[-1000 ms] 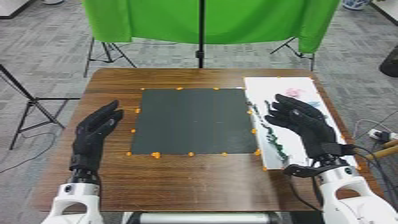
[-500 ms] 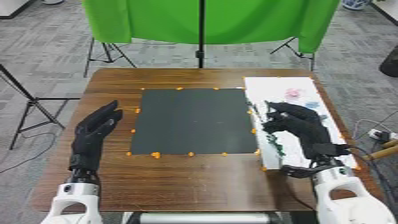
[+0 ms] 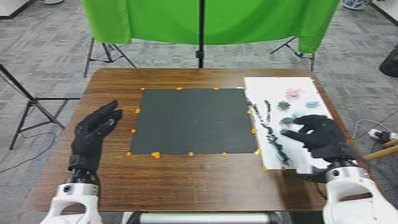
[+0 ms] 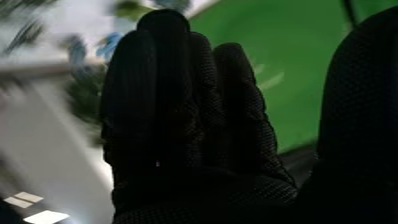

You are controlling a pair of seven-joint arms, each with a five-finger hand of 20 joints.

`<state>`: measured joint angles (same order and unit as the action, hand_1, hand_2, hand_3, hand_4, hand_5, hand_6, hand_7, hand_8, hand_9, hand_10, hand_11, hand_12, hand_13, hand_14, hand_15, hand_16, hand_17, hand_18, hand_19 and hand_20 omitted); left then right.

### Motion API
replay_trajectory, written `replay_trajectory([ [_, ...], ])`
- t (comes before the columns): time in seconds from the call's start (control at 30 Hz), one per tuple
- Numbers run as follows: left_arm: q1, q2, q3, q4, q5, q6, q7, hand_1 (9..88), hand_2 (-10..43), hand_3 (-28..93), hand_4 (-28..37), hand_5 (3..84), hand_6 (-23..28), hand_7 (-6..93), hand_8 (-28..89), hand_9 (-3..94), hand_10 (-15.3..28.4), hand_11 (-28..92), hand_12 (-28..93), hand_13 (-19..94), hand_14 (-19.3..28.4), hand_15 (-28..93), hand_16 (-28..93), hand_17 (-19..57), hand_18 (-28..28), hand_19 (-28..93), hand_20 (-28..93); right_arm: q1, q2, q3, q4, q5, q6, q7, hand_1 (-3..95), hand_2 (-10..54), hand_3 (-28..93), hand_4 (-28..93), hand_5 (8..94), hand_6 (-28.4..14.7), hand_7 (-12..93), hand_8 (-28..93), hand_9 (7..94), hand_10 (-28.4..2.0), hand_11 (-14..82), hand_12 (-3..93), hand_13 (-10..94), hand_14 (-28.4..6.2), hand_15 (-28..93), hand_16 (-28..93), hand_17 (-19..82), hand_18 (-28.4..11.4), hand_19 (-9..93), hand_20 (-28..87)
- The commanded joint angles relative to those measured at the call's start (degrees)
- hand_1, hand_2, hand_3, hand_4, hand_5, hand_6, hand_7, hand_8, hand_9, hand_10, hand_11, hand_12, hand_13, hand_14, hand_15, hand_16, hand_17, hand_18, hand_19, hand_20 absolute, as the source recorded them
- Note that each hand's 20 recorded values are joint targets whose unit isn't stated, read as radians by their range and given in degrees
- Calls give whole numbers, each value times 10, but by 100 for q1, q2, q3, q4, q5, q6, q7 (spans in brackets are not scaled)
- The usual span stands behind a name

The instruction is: Arrange flowers

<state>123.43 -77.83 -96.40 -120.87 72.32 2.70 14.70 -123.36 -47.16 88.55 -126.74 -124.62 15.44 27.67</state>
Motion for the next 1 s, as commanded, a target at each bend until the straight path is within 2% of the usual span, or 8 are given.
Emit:
replay_trajectory([
  [0.03,121,24,-18,-42,18,15,-81,355,-95,598,-158,449,32,121,-64,446,118,158,131,318,155,183,27,14,140,72,204,51,723,-352,148,-1541,-413,176,410,-95,458,-283,571,-43,210,-45,586,-165,269,300,675,-125,580,275,463,-175,857,467],
  [0.57,96,61,-20,-30,14,-50,-142,356,-95,595,-156,447,32,117,-61,443,118,158,132,314,155,180,28,14,138,69,203,1009,928,-1589,954,-1522,-481,186,401,-95,586,-283,667,-28,252,-59,723,-135,299,271,790,-72,577,279,566,-123,905,437],
  [0.73,127,52,-32,-36,1,-54,-170,355,-95,595,-155,446,31,117,-60,442,118,158,133,313,155,180,28,14,138,68,204,1149,856,-1844,1161,-1630,-39,182,467,-95,583,-282,724,-12,258,-6,793,-125,301,262,856,-48,542,292,600,-107,924,423],
  [0.77,130,40,-39,-37,5,-70,-174,356,-95,595,-154,446,31,118,-60,441,118,157,133,313,155,179,27,14,138,68,204,1139,821,-1830,1168,-1645,9,150,523,-95,508,-262,737,-8,253,100,810,-121,304,262,871,-40,531,301,607,-105,929,420],
  [0.8,136,40,-40,-36,2,-70,-174,356,-95,594,-154,446,31,117,-60,441,118,156,132,313,155,179,28,14,138,68,203,1167,794,-1868,1179,-1665,74,185,689,-95,105,22,749,-3,255,141,831,-112,286,299,887,-37,516,300,617,-101,931,428],
  [0.83,139,44,-35,-40,-2,-64,-185,356,-95,593,-154,446,31,117,-60,441,118,156,132,313,155,179,28,14,138,68,203,1180,767,-1893,1205,-1670,197,171,798,-95,-150,229,767,1,260,165,856,-104,255,345,898,-35,517,308,627,-99,932,433],
  [0.9,134,41,-33,-33,-4,-82,-195,355,-95,593,-154,445,31,117,-60,441,118,156,132,312,155,179,28,14,138,68,203,1160,705,-1867,1154,-1608,235,203,868,-95,-260,365,794,7,275,180,893,-96,206,401,920,-28,511,317,646,-96,932,447],
  [1.0,119,42,-15,-24,-15,-98,-173,355,-95,594,-153,445,31,116,-60,441,118,155,132,312,155,179,27,14,138,68,203,1019,518,-1672,950,-1444,460,305,889,-95,-281,416,806,10,284,186,909,-91,221,408,934,-20,514,320,664,-88,932,460],
])
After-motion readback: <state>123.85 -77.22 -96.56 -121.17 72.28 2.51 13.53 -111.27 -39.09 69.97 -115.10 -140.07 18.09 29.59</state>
